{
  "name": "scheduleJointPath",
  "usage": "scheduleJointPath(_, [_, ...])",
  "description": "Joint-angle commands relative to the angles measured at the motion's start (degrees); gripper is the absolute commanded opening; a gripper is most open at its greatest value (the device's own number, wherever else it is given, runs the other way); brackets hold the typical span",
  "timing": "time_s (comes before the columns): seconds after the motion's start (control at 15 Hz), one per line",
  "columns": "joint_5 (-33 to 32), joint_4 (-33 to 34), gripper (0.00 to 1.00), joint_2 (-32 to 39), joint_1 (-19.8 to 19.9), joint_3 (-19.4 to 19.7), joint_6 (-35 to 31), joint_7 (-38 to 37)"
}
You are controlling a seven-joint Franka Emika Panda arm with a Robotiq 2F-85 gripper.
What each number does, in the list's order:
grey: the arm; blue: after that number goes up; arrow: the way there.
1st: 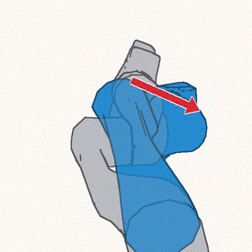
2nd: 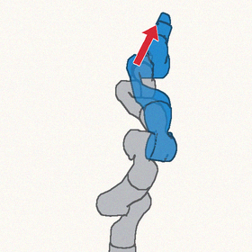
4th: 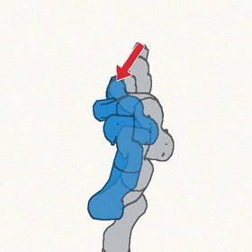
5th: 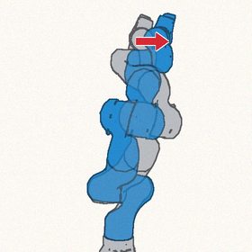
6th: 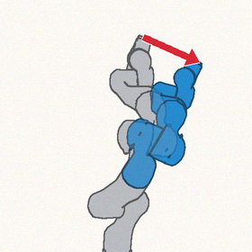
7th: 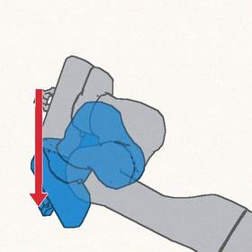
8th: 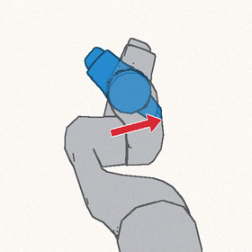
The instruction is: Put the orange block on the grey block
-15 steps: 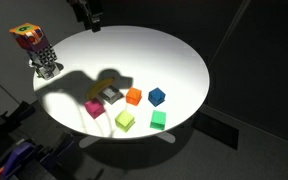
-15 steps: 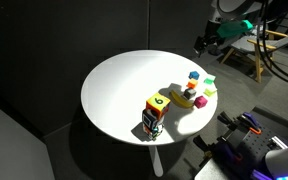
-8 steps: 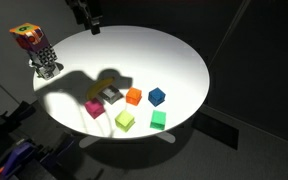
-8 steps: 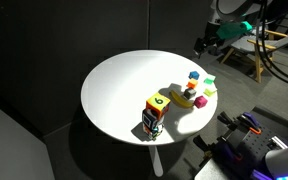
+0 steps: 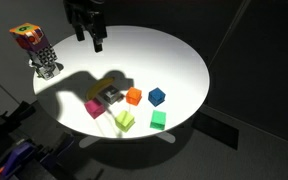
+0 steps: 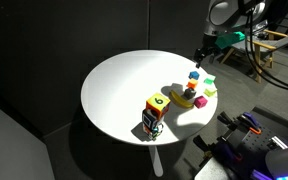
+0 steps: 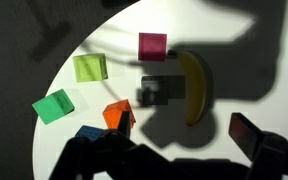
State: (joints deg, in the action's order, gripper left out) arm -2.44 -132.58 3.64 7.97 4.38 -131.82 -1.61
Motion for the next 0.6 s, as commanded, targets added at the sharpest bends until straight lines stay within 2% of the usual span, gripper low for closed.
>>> scheduleJointPath(0.0, [3.53, 2.47, 1.0, 3.53, 0.44, 1.19, -1.04, 7.85])
scheduleJointPath(0.53, [12.07, 7.26, 1.0, 11.19, 4.04, 1.28, -2.11, 22.53])
